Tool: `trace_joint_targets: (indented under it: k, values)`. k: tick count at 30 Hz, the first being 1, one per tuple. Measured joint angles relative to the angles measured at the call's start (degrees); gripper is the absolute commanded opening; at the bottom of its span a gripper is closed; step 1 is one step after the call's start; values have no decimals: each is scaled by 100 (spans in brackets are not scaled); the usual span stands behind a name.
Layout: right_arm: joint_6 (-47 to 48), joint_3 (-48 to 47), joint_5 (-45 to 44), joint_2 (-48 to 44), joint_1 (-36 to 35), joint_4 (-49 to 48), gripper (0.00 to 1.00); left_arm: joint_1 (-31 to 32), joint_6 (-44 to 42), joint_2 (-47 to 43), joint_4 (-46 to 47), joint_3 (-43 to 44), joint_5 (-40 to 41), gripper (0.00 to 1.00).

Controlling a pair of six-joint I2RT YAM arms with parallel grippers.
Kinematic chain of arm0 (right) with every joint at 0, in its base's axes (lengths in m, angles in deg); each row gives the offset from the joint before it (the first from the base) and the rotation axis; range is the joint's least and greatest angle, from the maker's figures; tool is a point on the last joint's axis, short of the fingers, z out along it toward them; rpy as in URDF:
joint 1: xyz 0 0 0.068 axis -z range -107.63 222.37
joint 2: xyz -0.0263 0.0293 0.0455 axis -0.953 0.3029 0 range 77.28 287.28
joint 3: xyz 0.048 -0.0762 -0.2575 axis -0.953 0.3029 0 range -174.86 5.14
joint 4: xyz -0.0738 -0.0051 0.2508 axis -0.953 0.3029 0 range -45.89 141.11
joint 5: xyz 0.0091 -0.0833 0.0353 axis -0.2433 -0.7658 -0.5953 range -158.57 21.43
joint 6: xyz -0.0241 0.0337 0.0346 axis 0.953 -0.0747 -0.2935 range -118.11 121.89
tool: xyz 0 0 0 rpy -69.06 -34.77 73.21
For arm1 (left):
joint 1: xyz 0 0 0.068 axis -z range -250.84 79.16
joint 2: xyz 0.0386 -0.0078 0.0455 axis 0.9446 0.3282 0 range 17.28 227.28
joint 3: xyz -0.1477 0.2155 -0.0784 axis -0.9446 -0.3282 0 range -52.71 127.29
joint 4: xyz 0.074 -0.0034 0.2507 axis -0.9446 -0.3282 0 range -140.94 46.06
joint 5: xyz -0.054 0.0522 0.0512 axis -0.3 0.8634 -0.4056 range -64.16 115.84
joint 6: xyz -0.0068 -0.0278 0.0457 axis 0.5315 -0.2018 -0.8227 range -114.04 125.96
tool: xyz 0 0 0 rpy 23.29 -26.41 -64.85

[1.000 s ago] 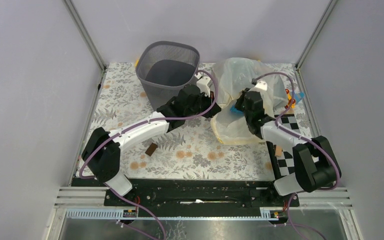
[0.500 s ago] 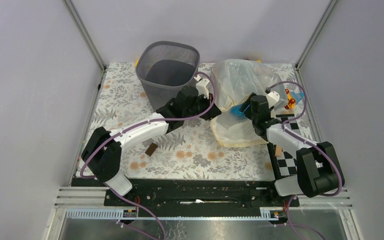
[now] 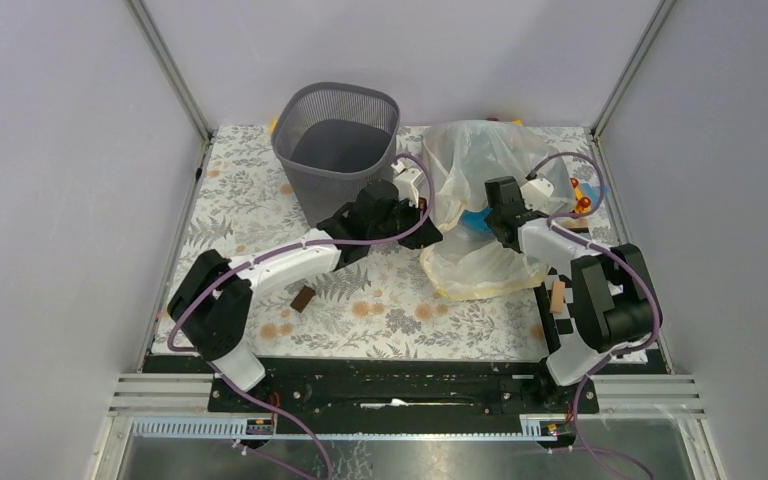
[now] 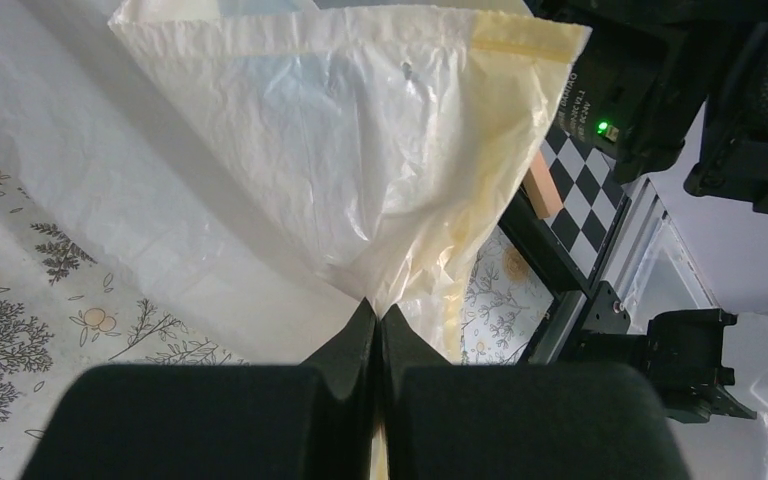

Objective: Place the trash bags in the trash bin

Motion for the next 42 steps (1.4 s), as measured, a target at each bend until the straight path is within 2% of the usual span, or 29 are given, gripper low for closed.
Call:
trace_joint_targets:
  k: [2, 8, 13, 18, 24, 33, 38, 42]
  values:
    - [2, 0, -35, 26, 0, 140, 4, -7, 0, 39, 0, -4, -31, 1]
    - [201, 0, 35, -352, 0, 317, 0, -87, 0, 162, -4, -4, -79, 2]
    - [688, 28, 859, -1429, 4, 398, 0, -131, -2, 238, -4, -2, -116, 2]
    - [1049, 328, 1746, -2944, 4, 402, 0, -133, -2, 343, 0, -2, -118, 3]
    - [1478, 380, 2750, -4363, 4, 485, 0, -114, 90, 1067, -22, 256, -256, 3]
    - [1781, -450, 2970, -5058, 4, 1005, 0, 372, 221, 1958, -205, 892, -144, 3]
    - [1781, -684, 2979, -5322, 4, 1067, 0, 772, 160, 2094, -223, 1202, -35, 7]
    - [1714, -758, 3128, -5504, 4, 1060, 0, 831, 103, 2131, -249, 1220, -13, 11]
